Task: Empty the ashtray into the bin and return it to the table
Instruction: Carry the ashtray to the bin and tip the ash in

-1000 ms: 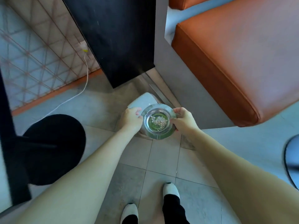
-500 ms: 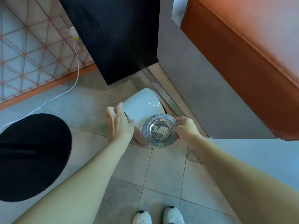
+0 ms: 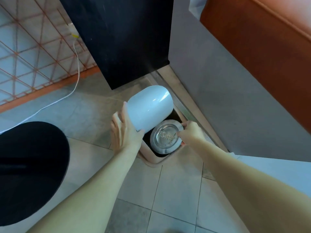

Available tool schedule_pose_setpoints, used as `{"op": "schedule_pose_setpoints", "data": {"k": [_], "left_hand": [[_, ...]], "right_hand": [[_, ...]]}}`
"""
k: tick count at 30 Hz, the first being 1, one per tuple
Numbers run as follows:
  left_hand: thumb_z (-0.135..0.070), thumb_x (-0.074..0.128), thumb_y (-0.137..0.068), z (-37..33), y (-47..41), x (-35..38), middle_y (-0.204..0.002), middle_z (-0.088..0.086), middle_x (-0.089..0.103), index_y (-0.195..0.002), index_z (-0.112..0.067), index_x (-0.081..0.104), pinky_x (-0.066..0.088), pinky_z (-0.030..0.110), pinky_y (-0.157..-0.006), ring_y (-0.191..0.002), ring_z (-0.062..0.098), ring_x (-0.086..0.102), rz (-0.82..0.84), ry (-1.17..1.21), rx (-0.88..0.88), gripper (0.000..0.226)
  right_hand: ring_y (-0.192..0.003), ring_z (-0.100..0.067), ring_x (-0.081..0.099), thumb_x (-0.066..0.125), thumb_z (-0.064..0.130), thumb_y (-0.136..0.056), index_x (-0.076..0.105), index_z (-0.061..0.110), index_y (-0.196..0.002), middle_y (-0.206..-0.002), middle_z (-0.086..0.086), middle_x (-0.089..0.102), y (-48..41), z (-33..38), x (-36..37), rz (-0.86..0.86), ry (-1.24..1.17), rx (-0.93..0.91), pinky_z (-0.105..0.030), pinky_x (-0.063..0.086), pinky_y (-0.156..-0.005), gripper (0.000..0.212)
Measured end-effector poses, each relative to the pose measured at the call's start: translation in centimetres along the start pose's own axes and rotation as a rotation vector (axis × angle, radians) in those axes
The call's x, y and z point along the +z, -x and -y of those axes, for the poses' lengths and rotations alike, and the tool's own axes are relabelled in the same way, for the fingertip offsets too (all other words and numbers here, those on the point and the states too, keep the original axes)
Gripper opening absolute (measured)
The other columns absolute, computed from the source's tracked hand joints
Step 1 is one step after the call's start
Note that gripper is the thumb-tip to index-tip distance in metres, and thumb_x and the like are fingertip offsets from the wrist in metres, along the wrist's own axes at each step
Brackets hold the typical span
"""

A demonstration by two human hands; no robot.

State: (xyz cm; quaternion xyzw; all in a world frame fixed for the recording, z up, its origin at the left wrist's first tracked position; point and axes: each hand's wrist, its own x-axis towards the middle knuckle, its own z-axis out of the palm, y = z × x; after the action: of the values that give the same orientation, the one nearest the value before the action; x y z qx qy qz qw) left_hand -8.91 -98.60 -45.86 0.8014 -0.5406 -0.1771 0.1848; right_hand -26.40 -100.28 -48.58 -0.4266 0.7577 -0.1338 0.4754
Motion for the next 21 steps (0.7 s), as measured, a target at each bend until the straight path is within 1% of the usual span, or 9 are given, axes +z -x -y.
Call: {"op": "schedule_pose_setpoints", "data": {"k": [2,3,6,8,11,15,16,19,21], "left_hand": [[-0.014,0.076,-0.063,0.2,0.0,0.2,-0.131,0.012,0.038,-0.143,-0.025,0.016,0.041,0.046,-0.091,-0.115,0.034,0.039,-0.014,0.036,0.06,0.1],[-0.013,0.075,-0.064,0.3,0.0,0.3,-0.128,0.012,0.039,-0.143,-0.025,0.016,0.041,0.046,-0.091,-0.114,0.033,0.039,-0.015,0.063,0.083,0.099],[-0.012,0.074,-0.065,0.7,0.2,0.5,-0.126,0.013,0.04,-0.143,-0.026,0.015,0.04,0.046,-0.092,-0.113,0.031,0.038,-0.011,0.128,0.13,0.099],[-0.011,0.075,-0.065,0.9,0.4,0.5,-0.124,0.014,0.04,-0.143,-0.025,0.016,0.04,0.046,-0.093,-0.112,0.031,0.039,-0.008,0.147,0.157,0.099],[-0.013,0.077,-0.064,1.2,0.5,0.6,-0.122,0.015,0.041,-0.144,-0.022,0.016,0.04,0.047,-0.094,-0.112,0.033,0.039,-0.005,0.154,0.172,0.101],[-0.02,0.077,-0.065,1.4,0.5,0.7,-0.121,0.014,0.042,-0.145,-0.021,0.015,0.043,0.048,-0.092,-0.112,0.033,0.042,-0.011,0.12,0.177,0.101],[-0.02,0.077,-0.065,1.4,0.5,0.7,-0.121,0.015,0.043,-0.145,-0.02,0.016,0.044,0.048,-0.09,-0.111,0.034,0.043,-0.02,0.111,0.185,0.101],[-0.019,0.078,-0.064,1.4,0.7,0.7,-0.119,0.018,0.045,-0.144,-0.015,0.02,0.047,0.049,-0.085,-0.107,0.037,0.046,-0.048,0.084,0.216,0.099],[-0.018,0.079,-0.063,1.4,0.8,0.6,-0.119,0.02,0.046,-0.143,-0.014,0.023,0.048,0.049,-0.083,-0.106,0.038,0.048,-0.059,0.074,0.224,0.097]], "right_hand": [[-0.061,-0.019,0.058,0.049,0.001,-0.084,0.056,0.007,-0.115,-0.104,-0.017,0.063,-0.6,0.7,0.7,0.019,0.042,-0.024,-0.015,0.044,-0.033,0.033],[-0.066,-0.022,0.061,0.05,0.003,-0.084,0.056,0.007,-0.116,-0.108,-0.017,0.062,-0.9,0.9,1.0,0.027,0.068,-0.041,-0.018,0.046,-0.036,0.032],[-0.087,-0.032,0.062,0.051,0.01,-0.087,0.052,0.008,-0.108,-0.104,-0.016,0.06,-1.0,1.3,2.1,0.019,0.238,-0.138,-0.04,0.057,-0.069,0.021],[-0.09,-0.033,0.06,0.049,0.014,-0.09,0.051,0.008,-0.104,-0.1,-0.014,0.059,-0.8,1.2,2.5,0.026,0.401,-0.233,-0.045,0.054,-0.075,0.016],[-0.086,-0.03,0.057,0.046,0.007,-0.088,0.047,0.01,-0.088,-0.093,-0.009,0.057,-0.8,0.9,2.8,0.054,0.587,-0.429,-0.04,0.048,-0.065,0.004],[-0.085,-0.029,0.05,0.046,-0.001,-0.082,0.049,0.012,-0.088,-0.094,-0.009,0.051,-0.9,1.0,3.0,0.058,0.832,-0.699,-0.035,0.035,-0.061,0.015],[-0.088,-0.029,0.05,0.046,0.0,-0.082,0.052,0.012,-0.09,-0.095,-0.009,0.051,-0.8,0.9,3.0,0.075,0.912,-0.75,-0.034,0.032,-0.063,0.016],[-0.097,-0.028,0.055,0.05,0.002,-0.084,0.056,0.013,-0.098,-0.095,-0.008,0.055,-0.7,0.2,3.1,0.181,1.149,-0.844,-0.035,0.036,-0.079,0.019],[-0.095,-0.028,0.057,0.049,0.005,-0.085,0.056,0.014,-0.096,-0.096,-0.007,0.058,-0.7,-0.4,2.7,0.124,1.121,-0.855,-0.034,0.034,-0.08,0.017]]}}
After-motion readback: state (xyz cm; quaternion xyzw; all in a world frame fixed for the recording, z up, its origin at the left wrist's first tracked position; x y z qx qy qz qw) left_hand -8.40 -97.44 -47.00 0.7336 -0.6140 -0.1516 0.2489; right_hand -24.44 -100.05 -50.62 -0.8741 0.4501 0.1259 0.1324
